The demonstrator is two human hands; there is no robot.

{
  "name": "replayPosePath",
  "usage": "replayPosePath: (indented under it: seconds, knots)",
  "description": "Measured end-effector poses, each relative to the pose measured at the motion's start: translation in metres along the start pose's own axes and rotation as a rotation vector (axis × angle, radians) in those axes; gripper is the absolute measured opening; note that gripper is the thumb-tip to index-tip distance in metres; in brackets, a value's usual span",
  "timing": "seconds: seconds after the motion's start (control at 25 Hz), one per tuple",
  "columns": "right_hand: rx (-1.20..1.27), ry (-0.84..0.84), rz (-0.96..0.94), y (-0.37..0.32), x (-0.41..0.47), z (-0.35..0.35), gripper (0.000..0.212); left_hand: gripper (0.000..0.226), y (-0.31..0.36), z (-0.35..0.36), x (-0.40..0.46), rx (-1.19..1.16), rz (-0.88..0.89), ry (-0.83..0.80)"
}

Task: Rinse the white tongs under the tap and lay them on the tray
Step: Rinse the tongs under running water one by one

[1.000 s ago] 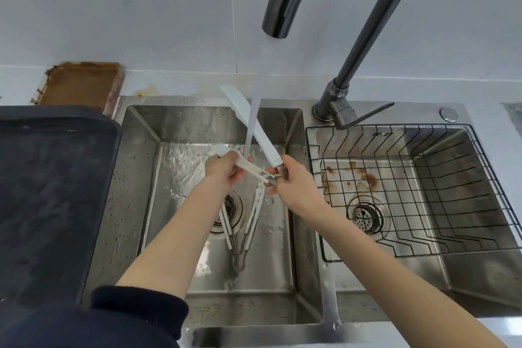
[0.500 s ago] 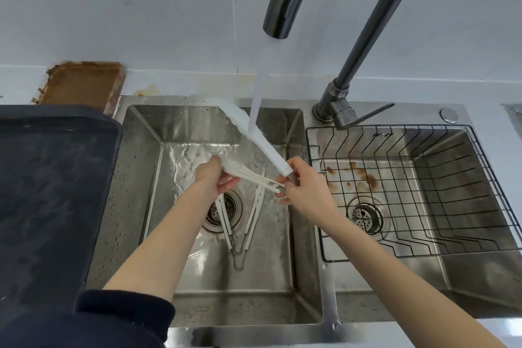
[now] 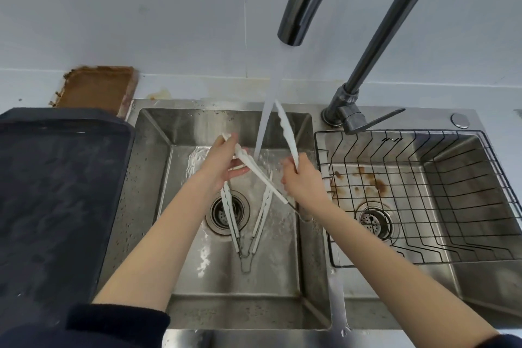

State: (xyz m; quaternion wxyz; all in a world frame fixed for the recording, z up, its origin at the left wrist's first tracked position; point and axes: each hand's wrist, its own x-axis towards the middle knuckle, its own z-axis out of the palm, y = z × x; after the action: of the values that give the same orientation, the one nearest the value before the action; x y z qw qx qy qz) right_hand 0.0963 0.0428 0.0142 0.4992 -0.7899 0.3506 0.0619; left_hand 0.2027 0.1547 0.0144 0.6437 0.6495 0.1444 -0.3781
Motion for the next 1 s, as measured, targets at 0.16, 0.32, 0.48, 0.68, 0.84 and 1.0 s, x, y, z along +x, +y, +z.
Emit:
replayPosePath:
  seconds: [0.16,0.32,0.48,0.68,0.84,1.0]
  knots:
    - [0.261,-0.145,0.295,0.022,-0.001,0.004,0.017,0.010,0.022,0.017,-0.015,0.013,0.112,-0.266]
    - [0.179,-0.325,0.288,0.031,-0.011,0.008,0.015,0.019,0.020,0.032,-0.026,-0.072,0.105,-0.406]
    - [0.270,-0.308,0.351,0.026,-0.014,0.010,0.029,0.026,0.016,0.025,-0.019,-0.151,0.036,-0.278]
    - [0.322,-0.191,0.297,0.022,-0.010,0.012,0.027,0.039,-0.003,-0.003,-0.009,-0.177,-0.089,0.017]
    - [0.218,-0.230,0.137,0.010,-0.014,0.013,0.027,0.048,-0.025,-0.018,-0.006,0.115,-0.154,0.161]
    - [0.092,-0.235,0.035,0.001,-0.015,0.024,0.031,0.043,-0.023,-0.008,-0.010,0.233,-0.022,0.142]
